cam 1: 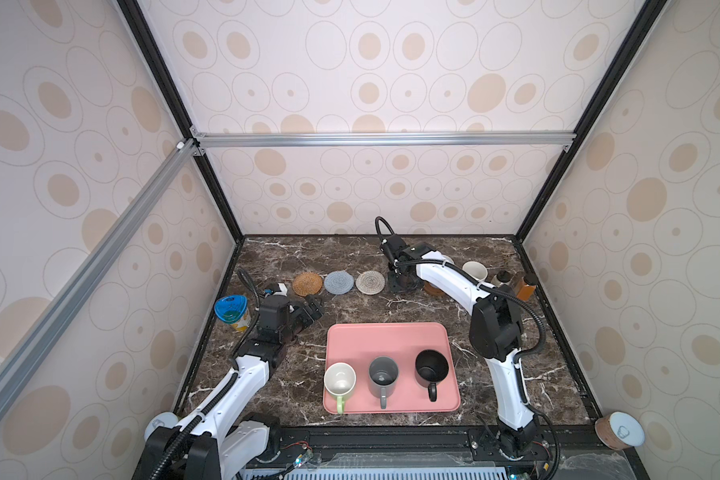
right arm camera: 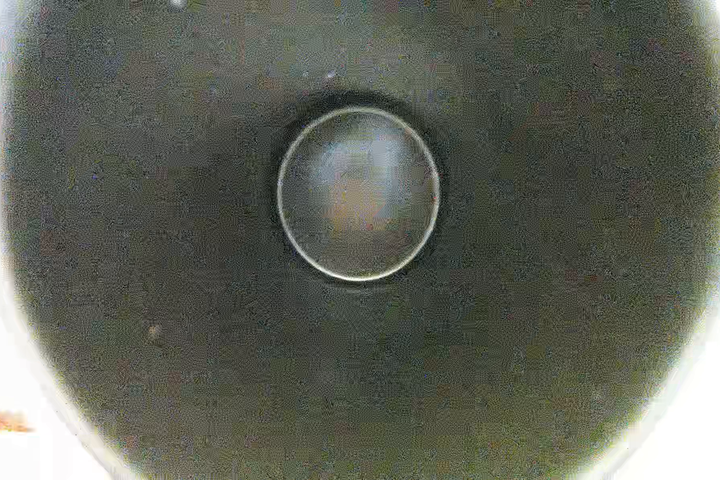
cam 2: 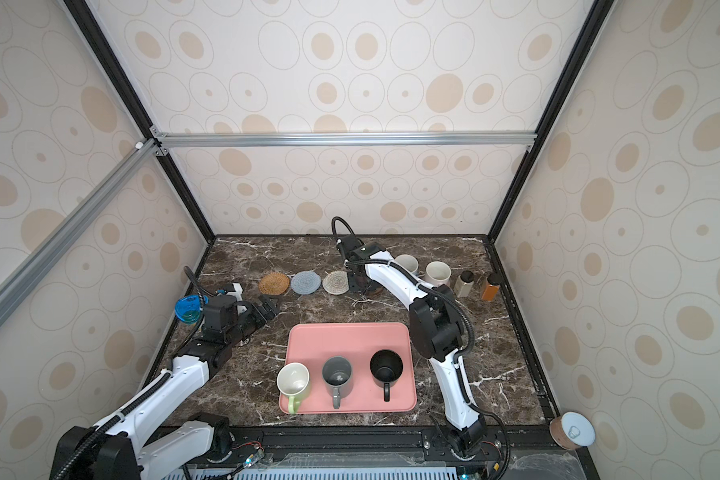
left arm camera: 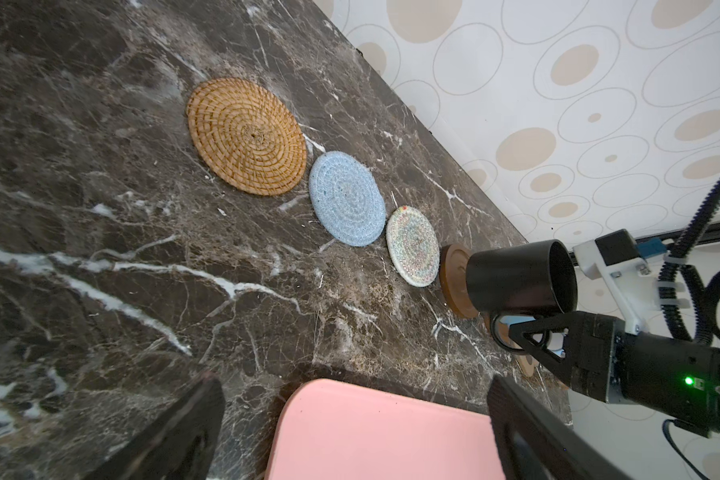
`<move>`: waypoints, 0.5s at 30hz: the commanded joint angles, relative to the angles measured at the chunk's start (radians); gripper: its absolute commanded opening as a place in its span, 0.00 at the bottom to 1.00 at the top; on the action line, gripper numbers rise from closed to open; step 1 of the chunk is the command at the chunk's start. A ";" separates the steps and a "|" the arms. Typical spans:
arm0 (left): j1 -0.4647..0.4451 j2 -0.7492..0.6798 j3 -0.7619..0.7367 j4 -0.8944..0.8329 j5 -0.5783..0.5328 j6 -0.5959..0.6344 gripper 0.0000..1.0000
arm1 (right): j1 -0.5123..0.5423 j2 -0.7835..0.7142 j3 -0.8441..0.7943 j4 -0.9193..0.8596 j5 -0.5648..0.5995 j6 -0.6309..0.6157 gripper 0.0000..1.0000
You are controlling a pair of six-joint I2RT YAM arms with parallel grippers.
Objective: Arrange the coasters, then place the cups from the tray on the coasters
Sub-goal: 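Carry the black mug with the right gripper toward the coasters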
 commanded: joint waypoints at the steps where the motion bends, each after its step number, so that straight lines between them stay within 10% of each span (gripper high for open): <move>1: 0.009 -0.014 0.006 0.016 -0.007 0.018 1.00 | -0.008 0.003 0.045 0.006 0.044 0.027 0.09; 15: 0.009 -0.029 -0.002 0.022 -0.006 0.008 1.00 | -0.016 0.046 0.101 -0.015 0.036 0.029 0.09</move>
